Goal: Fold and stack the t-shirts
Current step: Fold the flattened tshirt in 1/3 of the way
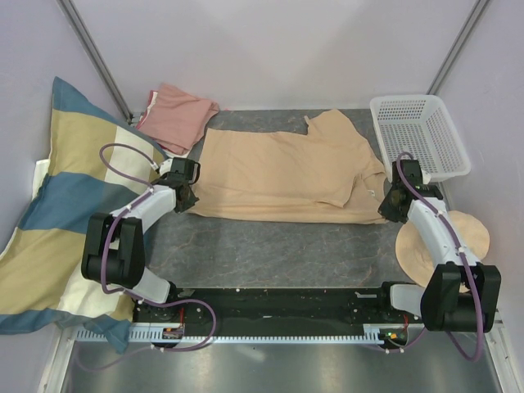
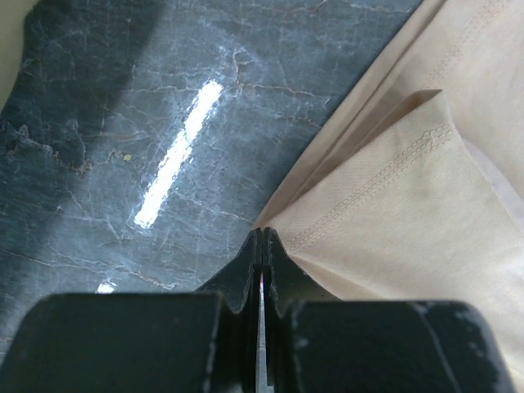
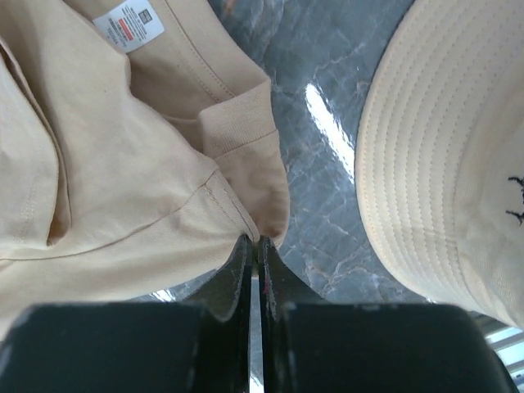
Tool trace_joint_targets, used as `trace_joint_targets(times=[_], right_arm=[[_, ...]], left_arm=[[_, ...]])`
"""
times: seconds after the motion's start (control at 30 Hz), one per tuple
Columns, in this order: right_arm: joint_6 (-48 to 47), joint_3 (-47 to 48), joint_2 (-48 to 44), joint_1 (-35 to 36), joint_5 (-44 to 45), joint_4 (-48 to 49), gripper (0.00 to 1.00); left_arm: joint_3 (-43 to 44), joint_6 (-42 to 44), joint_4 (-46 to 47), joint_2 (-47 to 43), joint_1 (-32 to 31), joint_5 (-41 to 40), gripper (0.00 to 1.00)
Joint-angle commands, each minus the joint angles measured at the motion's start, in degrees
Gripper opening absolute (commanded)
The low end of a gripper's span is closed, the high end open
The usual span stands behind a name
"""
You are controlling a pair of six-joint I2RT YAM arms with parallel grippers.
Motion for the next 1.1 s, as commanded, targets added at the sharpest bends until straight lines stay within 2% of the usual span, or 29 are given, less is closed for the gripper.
trace_joint_targets(times=[0.0, 0.43, 1.07], right_arm=[[0.57, -1.52, -2.62, -0.42, -1.22, -2.43, 0.07], [6.02, -3.55, -5.79, -0.42, 0.45, -4.54, 0.04], [9.62, -6.36, -9.66, -2.36, 0.63, -6.48, 0.05]], left_arm=[[-1.11, -2.01, -1.02, -2.05, 0.47, -3.05, 0.02], [-0.76, -3.07, -1.90, -0.73, 1.17, -4.28, 0.02], [-1.20, -4.12, -2.69, -0.29, 3.02, -3.93, 0.02]])
